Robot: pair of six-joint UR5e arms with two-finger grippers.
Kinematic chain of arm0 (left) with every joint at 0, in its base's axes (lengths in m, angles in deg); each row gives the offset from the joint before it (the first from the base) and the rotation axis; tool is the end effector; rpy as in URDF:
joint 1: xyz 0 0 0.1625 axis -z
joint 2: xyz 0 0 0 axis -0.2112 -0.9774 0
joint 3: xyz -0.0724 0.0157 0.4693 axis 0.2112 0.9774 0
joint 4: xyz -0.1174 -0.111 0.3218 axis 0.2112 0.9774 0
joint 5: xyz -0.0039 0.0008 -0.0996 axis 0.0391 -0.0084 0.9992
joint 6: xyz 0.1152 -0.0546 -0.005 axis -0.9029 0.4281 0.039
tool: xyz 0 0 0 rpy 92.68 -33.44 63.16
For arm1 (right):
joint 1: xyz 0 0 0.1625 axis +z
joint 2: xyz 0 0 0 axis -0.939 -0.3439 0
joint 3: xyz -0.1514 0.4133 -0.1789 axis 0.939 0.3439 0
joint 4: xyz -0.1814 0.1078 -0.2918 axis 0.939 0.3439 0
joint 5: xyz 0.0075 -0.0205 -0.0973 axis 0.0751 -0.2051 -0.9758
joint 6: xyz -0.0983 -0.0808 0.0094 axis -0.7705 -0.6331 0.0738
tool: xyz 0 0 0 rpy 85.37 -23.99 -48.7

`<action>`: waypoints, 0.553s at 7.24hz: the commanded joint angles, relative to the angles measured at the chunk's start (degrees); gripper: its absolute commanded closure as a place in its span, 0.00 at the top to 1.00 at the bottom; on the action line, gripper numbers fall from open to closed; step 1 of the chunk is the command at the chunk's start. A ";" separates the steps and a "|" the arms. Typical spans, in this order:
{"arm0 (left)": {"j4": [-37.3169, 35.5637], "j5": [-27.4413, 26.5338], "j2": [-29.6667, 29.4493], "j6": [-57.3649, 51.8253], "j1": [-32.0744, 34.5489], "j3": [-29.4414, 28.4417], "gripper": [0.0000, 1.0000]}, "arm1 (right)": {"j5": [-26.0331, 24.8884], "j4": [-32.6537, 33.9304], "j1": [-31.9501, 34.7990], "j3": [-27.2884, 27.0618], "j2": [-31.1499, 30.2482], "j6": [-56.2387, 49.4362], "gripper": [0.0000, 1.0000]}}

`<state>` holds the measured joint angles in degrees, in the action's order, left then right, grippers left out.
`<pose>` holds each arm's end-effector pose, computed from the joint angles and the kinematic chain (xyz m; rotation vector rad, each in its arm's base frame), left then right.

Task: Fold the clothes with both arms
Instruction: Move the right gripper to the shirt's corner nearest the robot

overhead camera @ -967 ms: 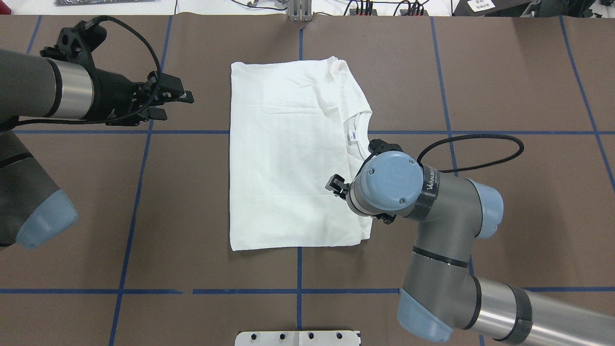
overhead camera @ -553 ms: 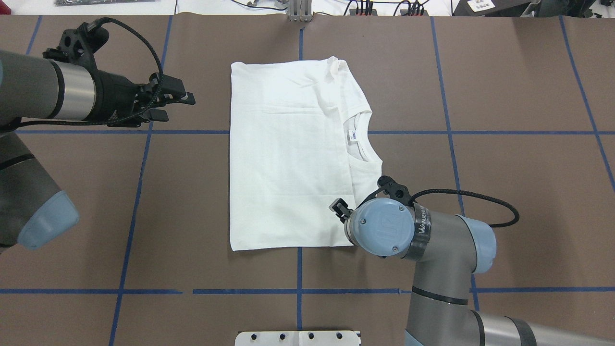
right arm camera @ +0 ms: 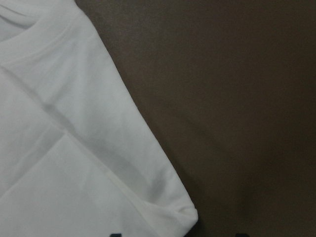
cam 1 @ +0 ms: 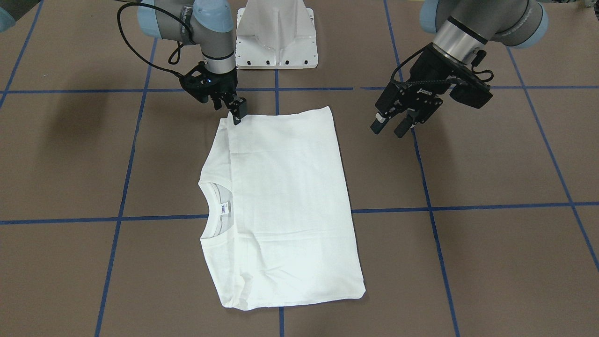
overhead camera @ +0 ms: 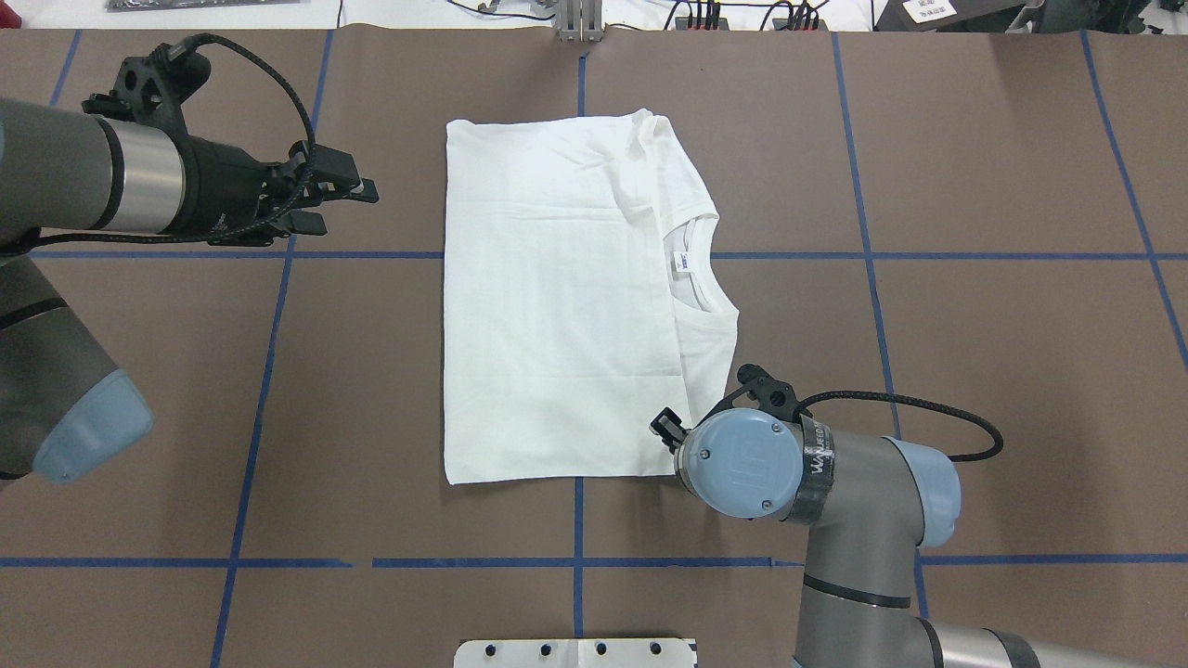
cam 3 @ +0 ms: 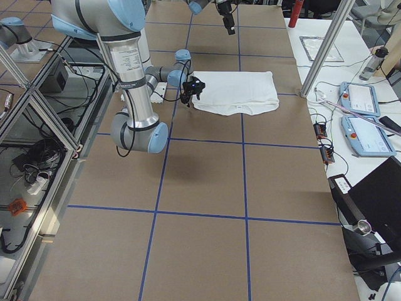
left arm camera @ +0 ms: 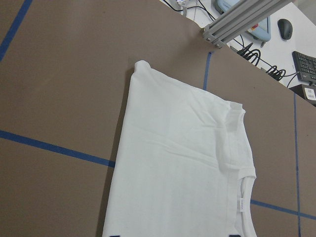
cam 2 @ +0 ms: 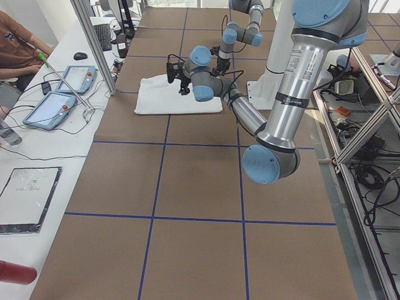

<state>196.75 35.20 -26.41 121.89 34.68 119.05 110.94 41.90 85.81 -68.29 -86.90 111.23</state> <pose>0.3073 -0.4530 0.3380 0.2343 1.3114 -0.4140 -0.5509 -0.2930 0.3957 -0.1353 -0.7447 0.8130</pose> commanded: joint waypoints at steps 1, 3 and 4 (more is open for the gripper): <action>-0.08 -0.07 -0.05 0.00 -0.03 -0.03 0.79 | 0.11 0.00 0.94 0.20 0.10 -1.30 0.73; 0.00 -0.07 0.04 0.00 -0.03 -0.03 0.79 | -0.07 0.00 1.64 0.81 0.19 -2.18 0.73; 0.00 -0.07 0.04 0.00 -0.03 0.05 0.79 | -0.07 0.00 1.74 0.99 0.19 -2.45 0.73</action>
<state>196.75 35.14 -26.39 121.89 34.65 119.04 110.90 41.90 87.27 -67.57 -86.74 109.25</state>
